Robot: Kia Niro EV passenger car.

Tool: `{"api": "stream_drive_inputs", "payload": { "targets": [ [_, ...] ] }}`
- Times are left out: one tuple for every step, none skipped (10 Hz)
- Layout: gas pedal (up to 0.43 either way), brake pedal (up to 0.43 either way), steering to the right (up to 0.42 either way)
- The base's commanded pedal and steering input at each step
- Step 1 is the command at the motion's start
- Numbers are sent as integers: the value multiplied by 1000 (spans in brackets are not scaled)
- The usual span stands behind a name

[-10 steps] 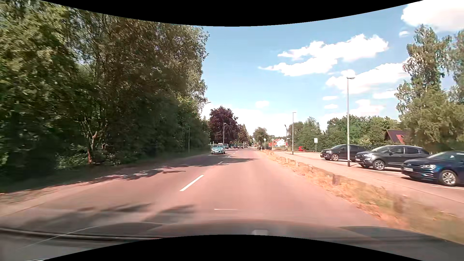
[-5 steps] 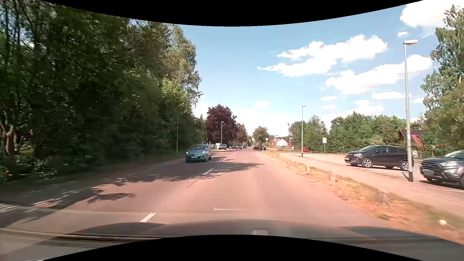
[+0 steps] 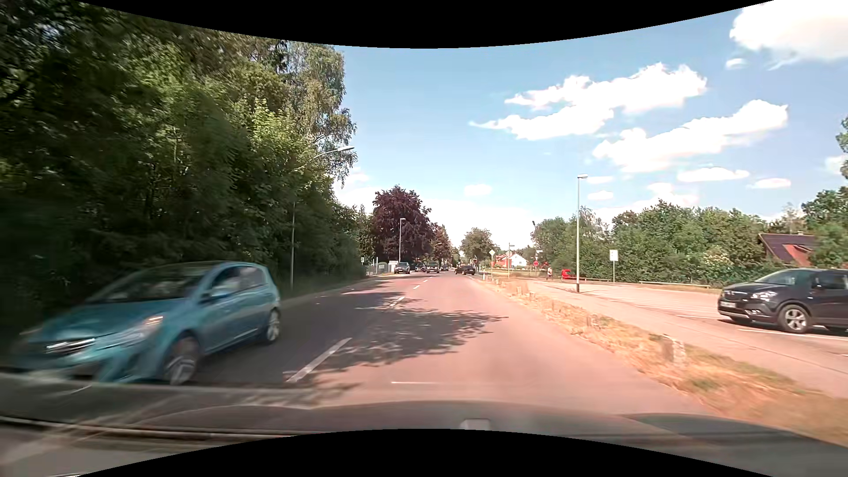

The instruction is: Follow the waypoints while adhering to traffic rules and regulations

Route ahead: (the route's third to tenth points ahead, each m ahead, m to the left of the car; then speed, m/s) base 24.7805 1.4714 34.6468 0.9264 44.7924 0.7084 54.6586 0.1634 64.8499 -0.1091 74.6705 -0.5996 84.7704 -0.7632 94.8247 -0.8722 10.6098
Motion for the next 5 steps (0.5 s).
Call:
{"api": "stream_drive_inputs", "payload": {
  "targets": [
    [67, 0, 5],
    [67, 0, 4],
    [67, 0, 4],
    [67, 0, 4],
    [67, 0, 5]
  ]
}}
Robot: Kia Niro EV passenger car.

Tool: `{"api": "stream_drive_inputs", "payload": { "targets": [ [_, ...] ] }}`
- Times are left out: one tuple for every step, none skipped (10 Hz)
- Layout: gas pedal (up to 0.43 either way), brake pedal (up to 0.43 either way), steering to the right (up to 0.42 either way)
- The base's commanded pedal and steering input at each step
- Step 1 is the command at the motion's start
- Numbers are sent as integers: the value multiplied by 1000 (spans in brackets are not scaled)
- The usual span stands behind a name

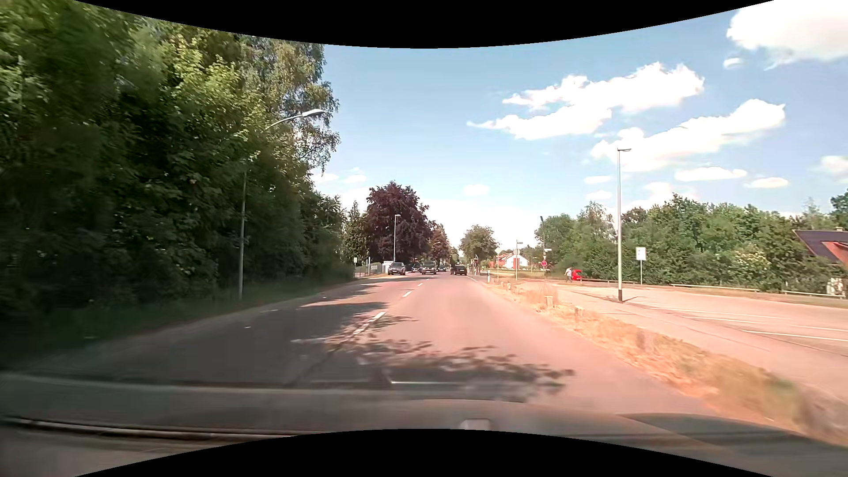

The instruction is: Follow the waypoints while adhering to traffic rules and regulations

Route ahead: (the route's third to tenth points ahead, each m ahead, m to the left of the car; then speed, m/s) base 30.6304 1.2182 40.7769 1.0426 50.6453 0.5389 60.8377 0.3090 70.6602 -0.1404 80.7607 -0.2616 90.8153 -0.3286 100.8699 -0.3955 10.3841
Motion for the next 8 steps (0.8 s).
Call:
{"api": "stream_drive_inputs", "payload": {
  "targets": [
    [67, 0, 6],
    [67, 0, 6],
    [67, 0, 6],
    [67, 0, 6],
    [67, 0, 6],
    [67, 0, 5],
    [67, 0, 5],
    [67, 0, 5]
  ]
}}
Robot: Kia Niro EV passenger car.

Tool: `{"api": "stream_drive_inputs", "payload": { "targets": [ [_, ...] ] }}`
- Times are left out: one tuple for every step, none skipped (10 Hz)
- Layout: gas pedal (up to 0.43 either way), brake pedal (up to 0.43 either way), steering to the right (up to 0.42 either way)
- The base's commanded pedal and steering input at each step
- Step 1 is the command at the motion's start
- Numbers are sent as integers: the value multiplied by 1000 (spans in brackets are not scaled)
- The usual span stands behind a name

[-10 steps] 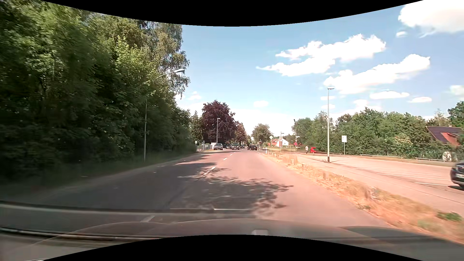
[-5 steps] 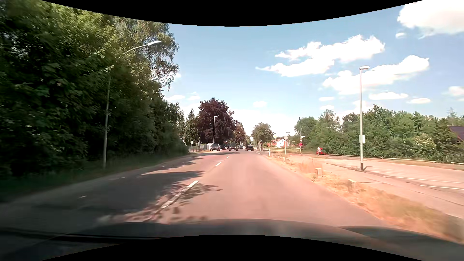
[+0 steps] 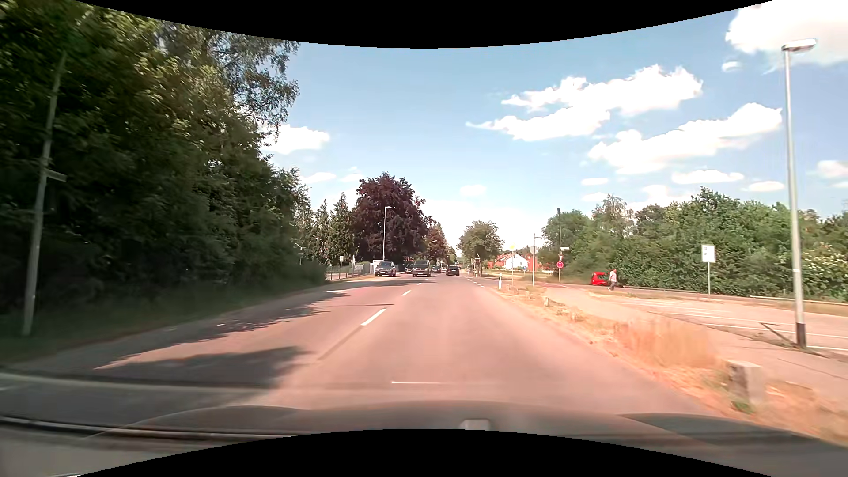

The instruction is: Follow the waypoints while adhering to traffic rules and regulations

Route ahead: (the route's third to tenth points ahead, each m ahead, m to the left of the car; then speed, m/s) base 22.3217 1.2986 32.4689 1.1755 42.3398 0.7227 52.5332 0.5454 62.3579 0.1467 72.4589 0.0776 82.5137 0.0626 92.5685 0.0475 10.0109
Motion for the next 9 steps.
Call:
{"api": "stream_drive_inputs", "payload": {
  "targets": [
    [67, 0, 5],
    [67, 0, 5],
    [67, 0, 4],
    [79, 0, 5],
    [79, 0, 5],
    [98, 0, 6],
    [118, 0, 7],
    [138, 0, 7],
    [138, 0, 7]
  ]
}}
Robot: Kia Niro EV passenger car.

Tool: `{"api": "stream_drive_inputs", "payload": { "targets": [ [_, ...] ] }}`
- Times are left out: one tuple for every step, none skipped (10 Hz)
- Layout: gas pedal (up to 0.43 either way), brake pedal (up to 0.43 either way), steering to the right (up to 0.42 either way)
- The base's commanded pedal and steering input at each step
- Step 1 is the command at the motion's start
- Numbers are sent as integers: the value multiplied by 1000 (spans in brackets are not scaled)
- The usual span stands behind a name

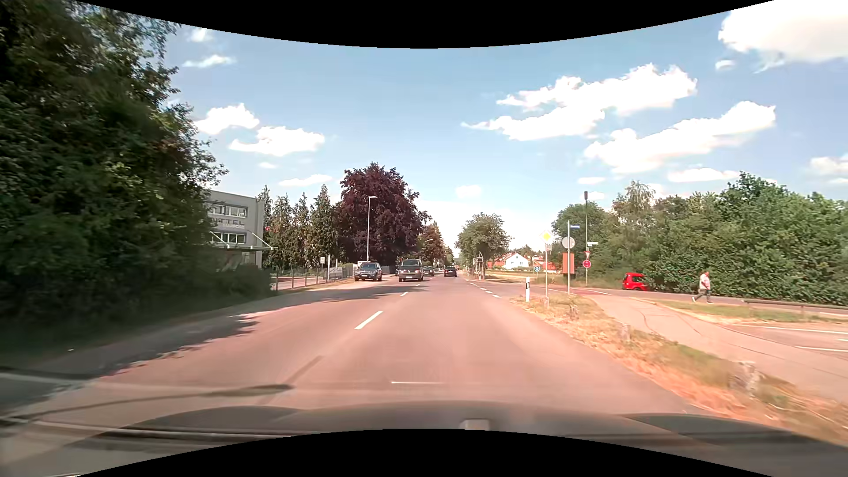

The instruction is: Follow the waypoints while adhering to traffic rules and regulations

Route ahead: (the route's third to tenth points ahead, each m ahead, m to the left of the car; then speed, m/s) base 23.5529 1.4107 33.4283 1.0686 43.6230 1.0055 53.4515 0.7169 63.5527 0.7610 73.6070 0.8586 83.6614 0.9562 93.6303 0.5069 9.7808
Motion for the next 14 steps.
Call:
{"api": "stream_drive_inputs", "payload": {
  "targets": [
    [138, 0, 7],
    [138, 0, 7],
    [150, 0, 7],
    [150, 0, 7],
    [150, 0, 7],
    [150, 0, 7],
    [150, 0, 7],
    [150, 0, 7],
    [150, 0, 7],
    [150, 0, 7],
    [150, 0, 6],
    [150, 0, 6],
    [150, 0, 6],
    [150, 0, 5]
  ]
}}
